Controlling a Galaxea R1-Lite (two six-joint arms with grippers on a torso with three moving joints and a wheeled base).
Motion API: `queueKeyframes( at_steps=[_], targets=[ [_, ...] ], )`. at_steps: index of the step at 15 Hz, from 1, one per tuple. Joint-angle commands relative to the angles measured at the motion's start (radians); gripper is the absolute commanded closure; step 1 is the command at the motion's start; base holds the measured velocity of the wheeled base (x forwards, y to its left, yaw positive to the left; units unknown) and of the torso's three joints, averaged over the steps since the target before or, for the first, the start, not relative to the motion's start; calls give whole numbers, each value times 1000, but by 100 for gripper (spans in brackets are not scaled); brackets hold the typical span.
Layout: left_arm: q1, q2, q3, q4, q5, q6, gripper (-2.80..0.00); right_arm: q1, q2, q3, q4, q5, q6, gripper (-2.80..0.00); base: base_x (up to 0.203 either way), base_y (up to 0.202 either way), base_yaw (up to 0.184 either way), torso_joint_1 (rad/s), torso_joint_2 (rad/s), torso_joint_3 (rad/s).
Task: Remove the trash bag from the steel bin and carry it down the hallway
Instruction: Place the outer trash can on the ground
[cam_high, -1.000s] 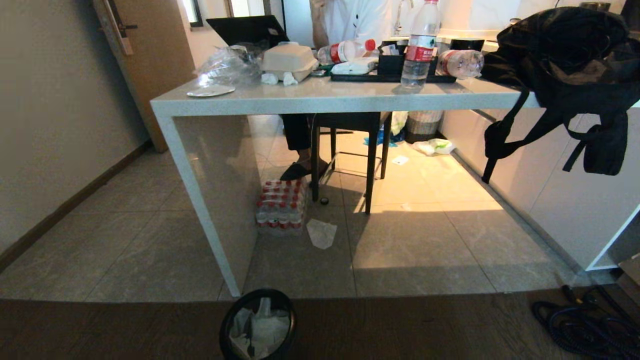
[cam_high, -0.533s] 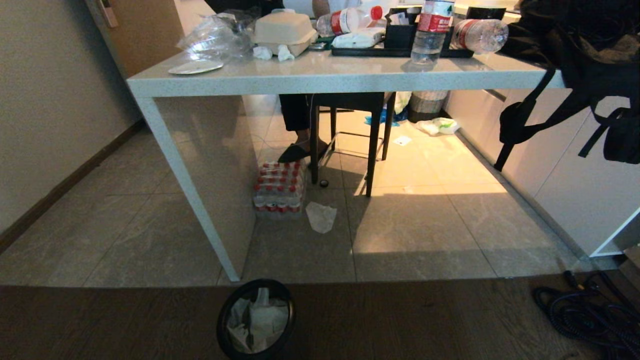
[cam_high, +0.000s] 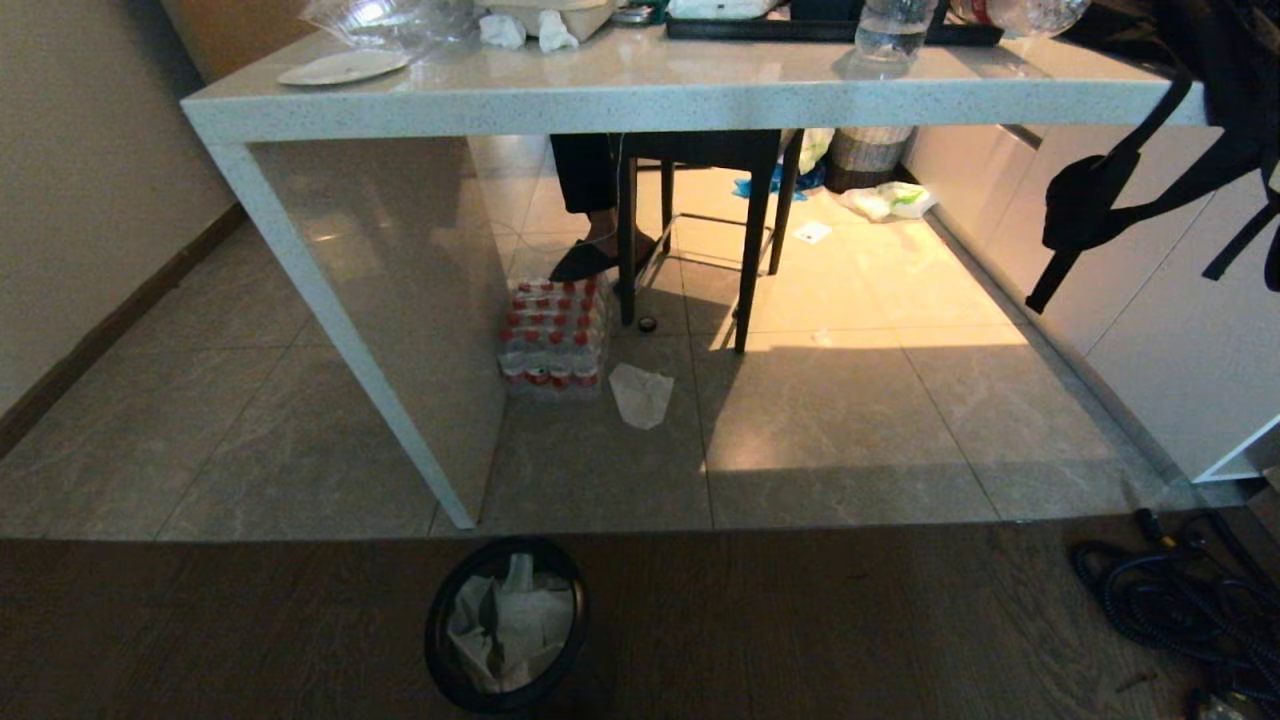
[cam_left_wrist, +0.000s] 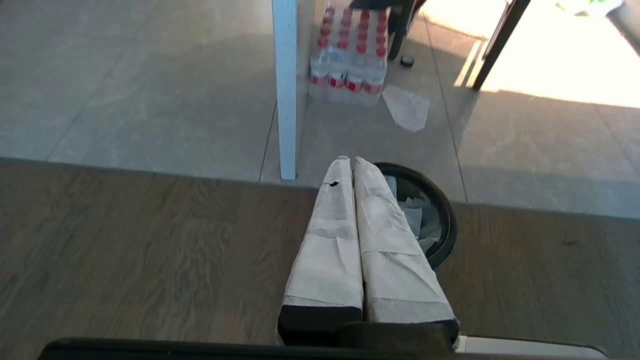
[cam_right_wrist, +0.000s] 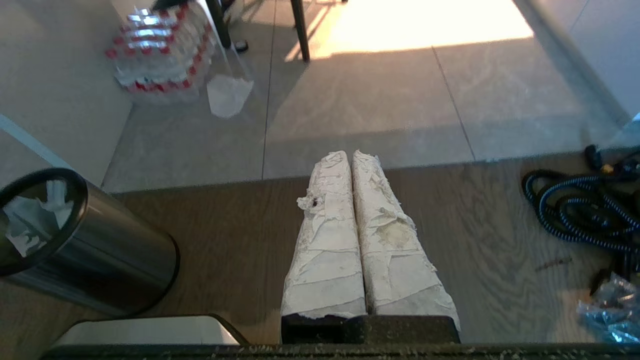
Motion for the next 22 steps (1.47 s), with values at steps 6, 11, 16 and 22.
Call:
queueKeyframes(
  at_steps=[6,11,16,22],
  targets=[
    [0,1,0,-1,0,-4,0,0,-2,0,0,0,0,0,0,0,0,4,3,-194],
    [0,2,0,-1,0,-4,0,0,-2,0,0,0,0,0,0,0,0,3,5,-199],
    [0,0,2,-3,0,-10,0,0,-2,0,0,0,0,0,0,0,0,2,2,-200],
    [0,0,0,-3,0,-11,0,0,-2,0,0,0,0,0,0,0,0,3,3,-199]
  ],
)
